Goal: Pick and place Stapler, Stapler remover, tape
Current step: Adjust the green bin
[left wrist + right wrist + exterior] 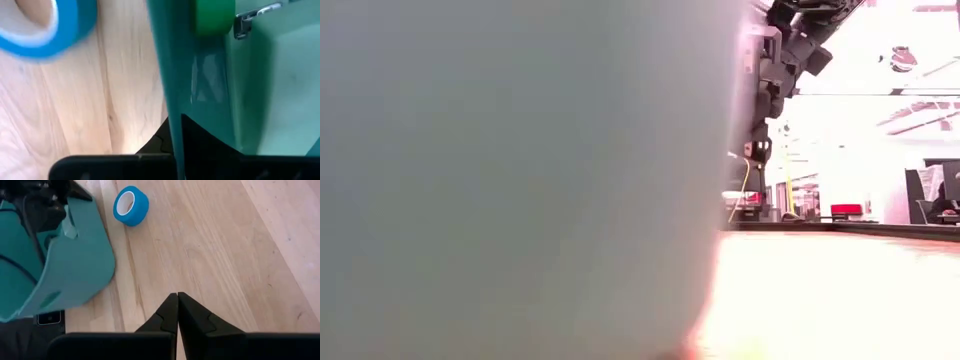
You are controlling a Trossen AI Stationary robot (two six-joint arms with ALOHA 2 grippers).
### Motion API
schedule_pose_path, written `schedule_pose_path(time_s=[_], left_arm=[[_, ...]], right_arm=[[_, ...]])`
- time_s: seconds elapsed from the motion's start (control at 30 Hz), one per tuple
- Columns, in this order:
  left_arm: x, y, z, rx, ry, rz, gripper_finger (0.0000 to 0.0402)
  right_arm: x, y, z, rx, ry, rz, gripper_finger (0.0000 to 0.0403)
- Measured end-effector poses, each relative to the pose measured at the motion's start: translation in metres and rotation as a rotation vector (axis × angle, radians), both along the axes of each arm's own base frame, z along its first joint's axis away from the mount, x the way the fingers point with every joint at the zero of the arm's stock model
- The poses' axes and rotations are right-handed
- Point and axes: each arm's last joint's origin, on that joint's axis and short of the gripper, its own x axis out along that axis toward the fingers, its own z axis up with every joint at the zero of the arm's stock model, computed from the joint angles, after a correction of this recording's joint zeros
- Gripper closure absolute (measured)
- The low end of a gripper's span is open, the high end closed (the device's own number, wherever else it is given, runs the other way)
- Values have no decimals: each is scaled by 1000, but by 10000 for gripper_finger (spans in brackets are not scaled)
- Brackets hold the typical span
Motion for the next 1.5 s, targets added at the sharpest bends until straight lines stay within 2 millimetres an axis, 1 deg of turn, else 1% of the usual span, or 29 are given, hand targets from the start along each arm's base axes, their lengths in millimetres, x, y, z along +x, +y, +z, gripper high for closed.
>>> schedule_pose_path(time_s=[0.07,0.17,0.3,0.47,0.53,0.63,0.77,0.9,1.07,1.3,1.5], left_arm=[[-9,-2,-2,1,15,7,399],[-25,0,1,-6,24,35,399],[-50,6,8,-1,32,95,400],[-82,17,18,3,11,215,400],[-90,21,22,-3,-4,258,401],[-100,24,24,-13,-12,268,401],[-102,20,23,-60,-18,228,401],[-96,18,23,-114,-73,189,401],[-93,22,23,-98,-94,155,401],[-96,26,20,-107,-32,30,401],[-96,23,13,-151,24,-48,401]], right_arm=[[0,0,0,0,-1,0,399],[0,0,0,0,-2,0,399],[0,0,0,0,-3,-1,399],[1,0,1,0,-11,-6,399],[2,0,2,3,-22,-12,399],[4,-1,3,7,-46,-22,399],[4,-1,4,15,-52,-31,399],[4,-1,4,15,-52,-32,399],[4,-1,4,15,-52,-32,399],[5,-2,4,11,-55,-36,399],[6,-3,6,10,-74,-40,399]])
